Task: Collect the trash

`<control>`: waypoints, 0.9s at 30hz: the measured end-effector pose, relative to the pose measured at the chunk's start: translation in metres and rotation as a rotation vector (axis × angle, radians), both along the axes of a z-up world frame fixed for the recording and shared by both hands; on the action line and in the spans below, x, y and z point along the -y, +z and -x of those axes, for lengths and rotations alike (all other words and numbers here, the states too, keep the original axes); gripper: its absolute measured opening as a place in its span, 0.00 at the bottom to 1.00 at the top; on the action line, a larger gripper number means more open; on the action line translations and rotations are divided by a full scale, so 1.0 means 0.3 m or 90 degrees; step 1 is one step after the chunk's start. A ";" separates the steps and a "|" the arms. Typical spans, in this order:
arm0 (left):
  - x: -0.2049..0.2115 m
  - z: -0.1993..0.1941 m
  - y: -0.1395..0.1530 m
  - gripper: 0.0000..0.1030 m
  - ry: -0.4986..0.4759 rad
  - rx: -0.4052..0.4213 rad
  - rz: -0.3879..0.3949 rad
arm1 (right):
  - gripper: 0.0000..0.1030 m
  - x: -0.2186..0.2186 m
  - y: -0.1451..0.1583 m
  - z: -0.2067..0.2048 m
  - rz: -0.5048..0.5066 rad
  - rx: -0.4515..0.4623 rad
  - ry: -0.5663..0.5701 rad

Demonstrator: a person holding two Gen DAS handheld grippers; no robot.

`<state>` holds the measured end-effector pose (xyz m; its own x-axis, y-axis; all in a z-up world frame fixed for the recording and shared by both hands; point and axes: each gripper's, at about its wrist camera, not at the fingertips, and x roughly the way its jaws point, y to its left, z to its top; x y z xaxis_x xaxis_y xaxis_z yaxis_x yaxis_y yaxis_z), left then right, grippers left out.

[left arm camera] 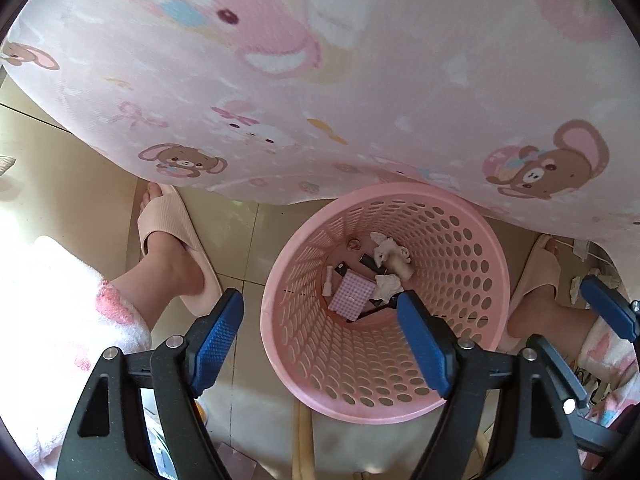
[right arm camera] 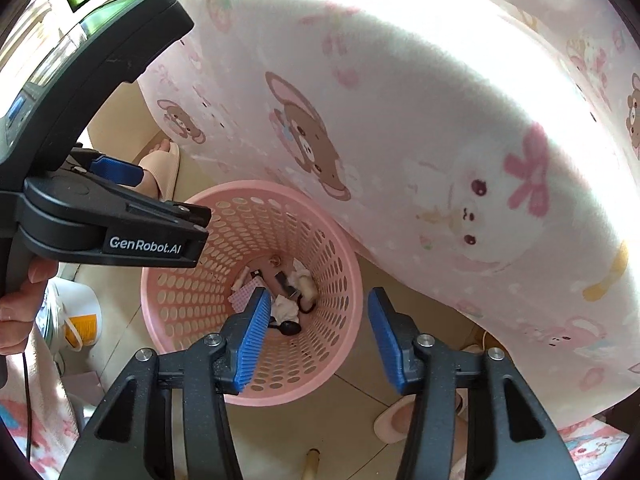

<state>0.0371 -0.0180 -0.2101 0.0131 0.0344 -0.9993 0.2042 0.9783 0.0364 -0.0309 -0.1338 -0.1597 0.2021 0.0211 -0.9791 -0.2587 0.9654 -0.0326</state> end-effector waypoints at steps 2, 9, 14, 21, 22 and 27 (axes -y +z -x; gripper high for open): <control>-0.007 -0.004 0.017 0.75 0.002 0.005 0.006 | 0.52 0.004 0.007 -0.002 0.000 0.003 -0.003; -0.042 -0.002 0.152 0.75 0.003 0.088 0.014 | 0.52 0.011 0.076 0.006 -0.021 0.039 -0.031; -0.038 0.029 0.277 0.75 -0.020 0.184 0.013 | 0.52 0.034 0.196 0.029 -0.038 0.119 -0.062; -0.049 0.089 0.434 0.75 -0.035 0.300 0.053 | 0.52 0.104 0.376 0.059 -0.049 0.241 -0.127; -0.050 0.100 0.462 0.76 -0.038 0.326 0.056 | 0.52 0.117 0.396 0.065 -0.050 0.254 -0.134; -0.078 0.147 0.578 0.79 -0.037 0.407 0.143 | 0.59 0.134 0.483 0.104 -0.047 0.320 -0.152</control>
<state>-0.0071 0.0053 -0.0366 0.5989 -0.1913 -0.7776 0.2626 0.9643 -0.0350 -0.0620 -0.1739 -0.0147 0.6507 -0.0175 -0.7591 -0.0024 0.9997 -0.0251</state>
